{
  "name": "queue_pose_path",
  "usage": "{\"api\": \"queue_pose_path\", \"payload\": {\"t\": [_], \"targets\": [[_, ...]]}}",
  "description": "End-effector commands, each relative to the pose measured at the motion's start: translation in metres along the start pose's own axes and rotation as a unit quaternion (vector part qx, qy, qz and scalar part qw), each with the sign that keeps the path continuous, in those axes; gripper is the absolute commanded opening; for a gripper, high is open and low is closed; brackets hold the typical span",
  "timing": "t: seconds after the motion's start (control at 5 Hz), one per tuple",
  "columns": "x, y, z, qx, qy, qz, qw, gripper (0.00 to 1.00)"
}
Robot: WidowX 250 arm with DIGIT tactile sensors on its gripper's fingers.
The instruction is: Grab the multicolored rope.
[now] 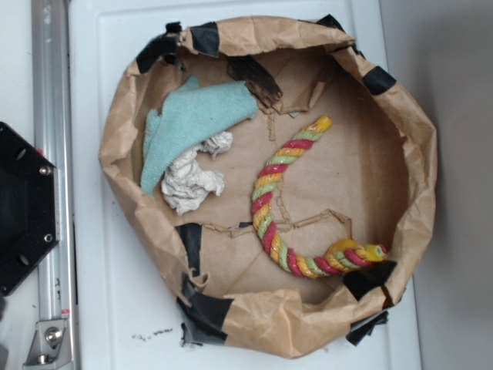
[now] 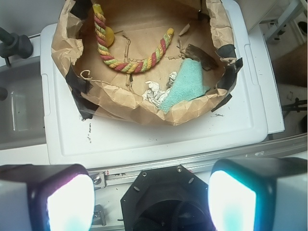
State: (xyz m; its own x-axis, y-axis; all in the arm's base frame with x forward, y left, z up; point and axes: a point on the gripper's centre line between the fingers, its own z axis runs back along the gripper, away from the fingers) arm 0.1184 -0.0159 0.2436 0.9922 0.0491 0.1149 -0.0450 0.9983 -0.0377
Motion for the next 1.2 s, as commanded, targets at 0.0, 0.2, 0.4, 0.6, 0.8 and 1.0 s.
{"api": "queue_pose_path", "payload": {"t": [0.0, 0.2, 0.4, 0.6, 0.8, 1.0], "targets": [[0.000, 0.000, 0.000, 0.000, 0.000, 0.000, 1.000, 1.00], [0.045, 0.020, -0.055, 0.004, -0.044, -0.020, 0.999, 1.00], [0.093, 0.033, -0.106, 0.013, -0.081, -0.016, 0.997, 1.00], [0.127, 0.031, -0.135, -0.013, -0.092, -0.033, 0.995, 1.00], [0.136, -0.002, -0.147, -0.015, -0.088, -0.082, 0.993, 1.00], [0.132, -0.047, -0.149, -0.033, -0.091, -0.152, 0.984, 1.00]]}}
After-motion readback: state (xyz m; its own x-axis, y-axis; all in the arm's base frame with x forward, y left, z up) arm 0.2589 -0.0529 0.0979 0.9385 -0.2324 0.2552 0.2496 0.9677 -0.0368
